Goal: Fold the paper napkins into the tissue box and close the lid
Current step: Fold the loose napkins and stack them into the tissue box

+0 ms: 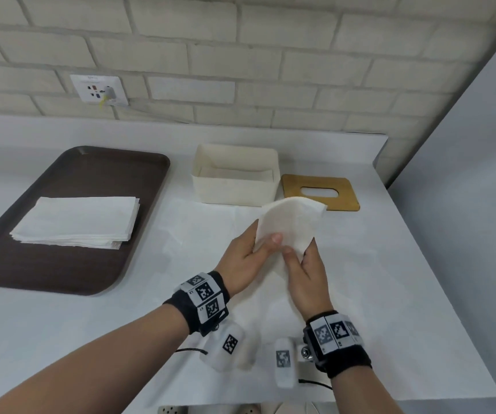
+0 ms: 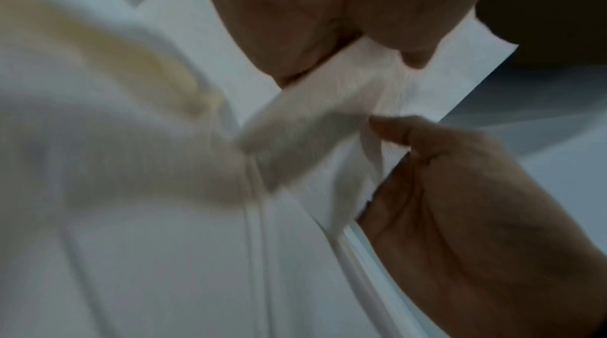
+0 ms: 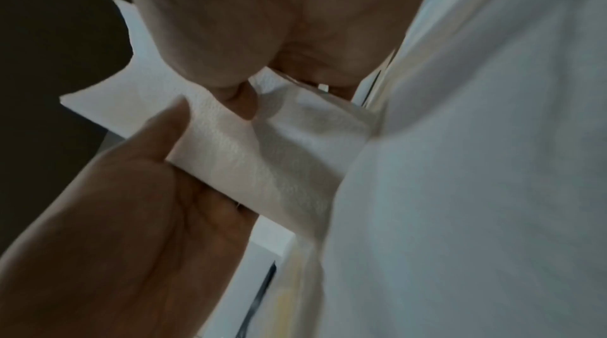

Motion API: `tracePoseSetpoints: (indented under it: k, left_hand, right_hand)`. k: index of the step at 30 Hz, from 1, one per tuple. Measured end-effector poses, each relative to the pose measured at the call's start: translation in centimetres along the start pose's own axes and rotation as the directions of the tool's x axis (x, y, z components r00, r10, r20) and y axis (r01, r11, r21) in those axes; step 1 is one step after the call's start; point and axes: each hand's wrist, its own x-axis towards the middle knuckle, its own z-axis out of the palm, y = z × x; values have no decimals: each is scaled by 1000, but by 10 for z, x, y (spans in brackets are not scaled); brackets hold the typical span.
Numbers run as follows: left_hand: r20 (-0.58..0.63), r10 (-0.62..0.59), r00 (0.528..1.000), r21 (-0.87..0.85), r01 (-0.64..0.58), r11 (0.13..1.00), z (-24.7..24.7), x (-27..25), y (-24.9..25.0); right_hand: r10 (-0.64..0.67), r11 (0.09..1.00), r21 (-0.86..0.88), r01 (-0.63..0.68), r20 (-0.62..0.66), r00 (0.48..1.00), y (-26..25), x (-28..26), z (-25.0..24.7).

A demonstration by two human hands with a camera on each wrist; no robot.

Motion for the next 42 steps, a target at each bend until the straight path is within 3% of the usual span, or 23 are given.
tracePoseSetpoints:
  k: [2, 4, 6, 8, 10, 11, 15, 22, 29, 32, 35, 38, 42]
  left_hand:
    - [-49, -8, 999, 93, 13, 996, -22, 1, 7]
    - [-215, -56, 975, 291, 118, 949, -56, 2, -1]
    - [-339, -187, 922, 497, 344, 797, -92, 4, -20]
    - [-378, -358, 854, 599, 520, 609, -114, 2, -36]
    - [-348, -455, 820, 669, 557, 492, -119, 2, -44]
    - [-327, -470, 820, 691, 547, 473, -118, 1, -46]
    - [-305, -478, 824, 629, 551, 548, -113, 2, -46]
    - [-375, -458, 806, 389, 586, 711, -132, 4, -41]
    - [-366, -455, 812, 324, 569, 755, -150, 3, -44]
    - [-385, -483, 787, 256, 594, 763, -156, 3, -44]
    - [-376, -539, 754, 241, 642, 728, -161, 1, -43]
    - [-328, -557, 763, 292, 642, 709, -163, -1, -42]
    - [-306, -544, 782, 299, 621, 725, -161, -2, -42]
  right_hand:
    - [-23, 999, -38, 22, -8, 1000, -8, 10, -8]
    - [-31, 996, -82, 31, 0, 1000, -17, 21, -21]
    - [-11, 993, -121, 16, 43, 999, -23, 31, -36]
    - [4, 988, -154, 8, 78, 997, -28, 39, -48]
    - [11, 978, -208, 8, 91, 996, -32, 46, -55]
    - [10, 973, -232, 13, 98, 995, -34, 50, -56]
    - [4, 951, -306, 38, 137, 991, -47, 63, -53]
    - [-42, 935, -342, 92, 151, 988, -70, 91, -45]
    - [-24, 944, -321, 75, 159, 987, -80, 110, -31]
    - [-58, 916, -380, 127, 187, 981, -95, 127, -20]
    - [-113, 847, -483, 221, 242, 964, -113, 156, -4]
    - [-134, 729, -620, 289, 285, 949, -125, 193, 17]
    - [37, 492, -798, 348, 419, 907, -123, 240, 49]
